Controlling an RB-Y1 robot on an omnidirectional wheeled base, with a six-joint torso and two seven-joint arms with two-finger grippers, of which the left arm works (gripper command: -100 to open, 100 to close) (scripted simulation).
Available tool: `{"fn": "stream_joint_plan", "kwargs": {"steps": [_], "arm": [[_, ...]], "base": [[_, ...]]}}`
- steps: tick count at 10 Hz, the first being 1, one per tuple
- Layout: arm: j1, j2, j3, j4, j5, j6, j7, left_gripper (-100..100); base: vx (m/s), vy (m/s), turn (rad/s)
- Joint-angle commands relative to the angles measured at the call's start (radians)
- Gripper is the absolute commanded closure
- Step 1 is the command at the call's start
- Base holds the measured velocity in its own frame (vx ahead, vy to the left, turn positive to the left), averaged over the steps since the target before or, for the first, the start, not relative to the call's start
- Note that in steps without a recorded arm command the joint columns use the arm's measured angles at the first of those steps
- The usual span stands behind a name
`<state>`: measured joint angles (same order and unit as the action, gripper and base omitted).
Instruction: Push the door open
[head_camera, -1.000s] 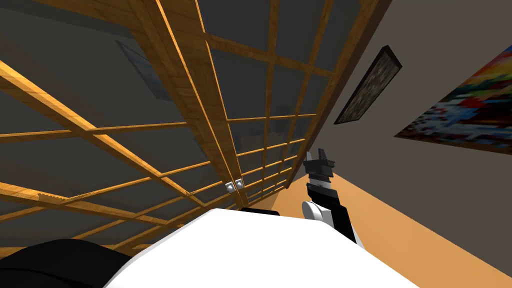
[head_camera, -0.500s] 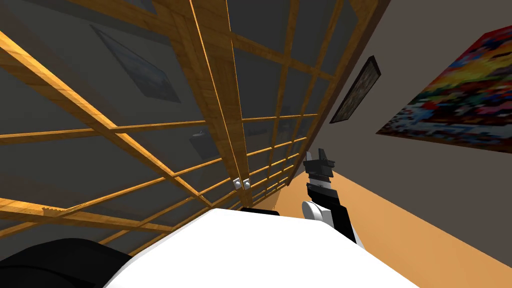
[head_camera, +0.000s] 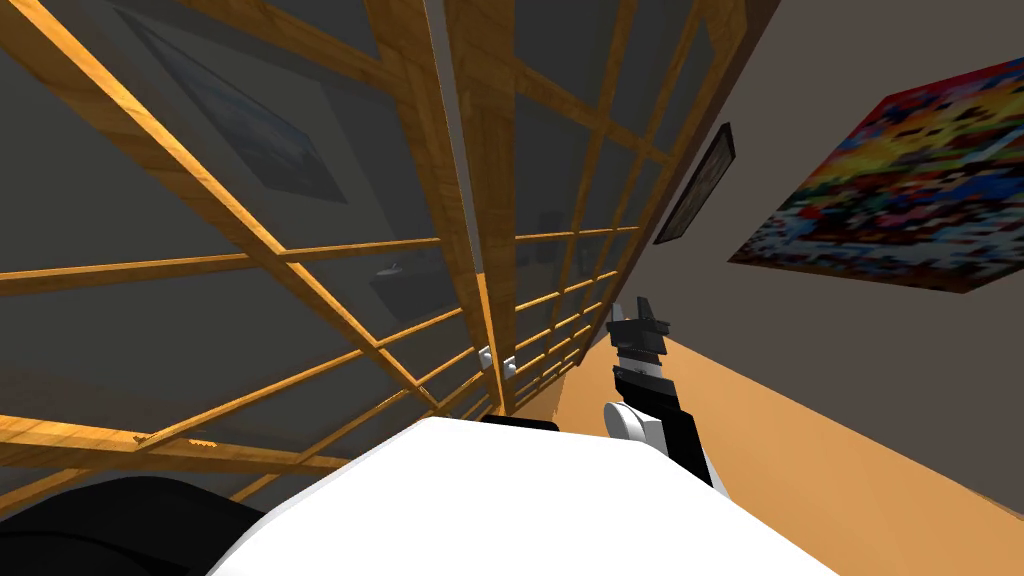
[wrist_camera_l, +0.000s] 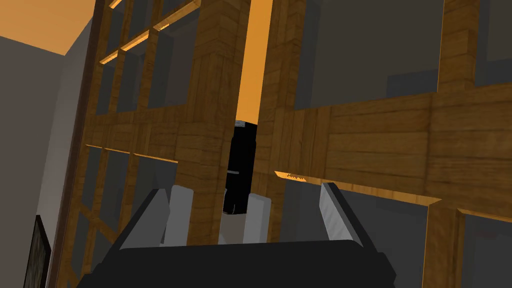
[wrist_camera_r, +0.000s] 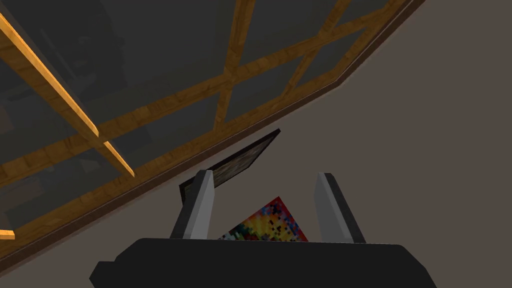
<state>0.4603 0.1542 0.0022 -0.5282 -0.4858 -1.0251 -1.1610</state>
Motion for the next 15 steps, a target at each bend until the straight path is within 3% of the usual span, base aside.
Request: {"fn": "stream_joint_plan", "kwargs": {"steps": [1,7,8,14,15], "arm": [[0.021,-0.008,-0.016,-0.027,-0.018,0.007,0.001,-100],[0.042,-0.03,-0.063,-0.025,-0.073,-0.008,-0.014,-100],[0.042,-0.03,-0.063,-0.025,-0.073,-0.008,-0.014,-100],[0.055,-0.048,-0.127,-0.035,-0.15,-0.033,-0.034,-100],[0.055,-0.048,-0.127,-0.035,-0.15,-0.033,-0.034,-100]], "base": [[-0.095,0.169,-0.018],[-0.078,0.157,-0.04],[-0.053,0.136,0.023],[-0.106,0.144,0.176],[-0.082,0.1,0.063]]}}
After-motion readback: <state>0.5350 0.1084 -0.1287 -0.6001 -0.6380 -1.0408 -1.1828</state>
